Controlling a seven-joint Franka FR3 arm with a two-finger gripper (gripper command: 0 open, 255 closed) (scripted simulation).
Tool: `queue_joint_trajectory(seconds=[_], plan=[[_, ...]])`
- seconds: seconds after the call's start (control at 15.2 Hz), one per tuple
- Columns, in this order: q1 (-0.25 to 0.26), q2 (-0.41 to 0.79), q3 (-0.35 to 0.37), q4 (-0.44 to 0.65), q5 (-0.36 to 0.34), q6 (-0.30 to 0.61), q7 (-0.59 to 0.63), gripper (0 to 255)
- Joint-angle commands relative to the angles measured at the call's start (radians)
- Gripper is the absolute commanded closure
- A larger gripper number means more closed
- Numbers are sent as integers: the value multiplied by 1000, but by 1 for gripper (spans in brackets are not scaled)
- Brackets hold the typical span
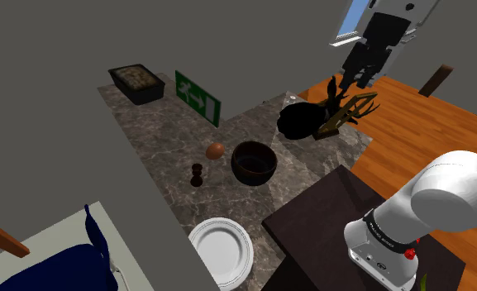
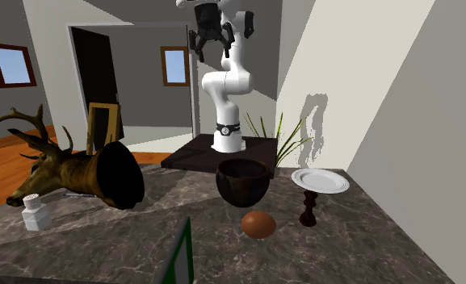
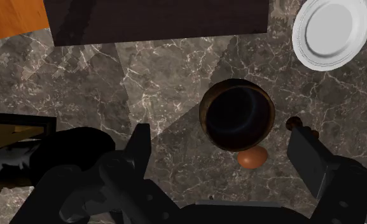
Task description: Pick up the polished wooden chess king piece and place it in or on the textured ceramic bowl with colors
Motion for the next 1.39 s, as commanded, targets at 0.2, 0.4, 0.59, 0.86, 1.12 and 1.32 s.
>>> queue_joint_trajectory(seconds=[0.2, 0.4, 0.59, 0.86, 1.12, 1.32], plan=[[14, 8, 42, -74, 39, 105, 40, 0], [31, 31, 86, -135, 80, 214, 78, 0], [49, 72, 131, -183, 120, 328, 114, 0], [75, 153, 194, -225, 170, 486, 160, 0], [97, 263, 257, -240, 212, 648, 204, 0], [109, 363, 304, -233, 232, 769, 240, 0]])
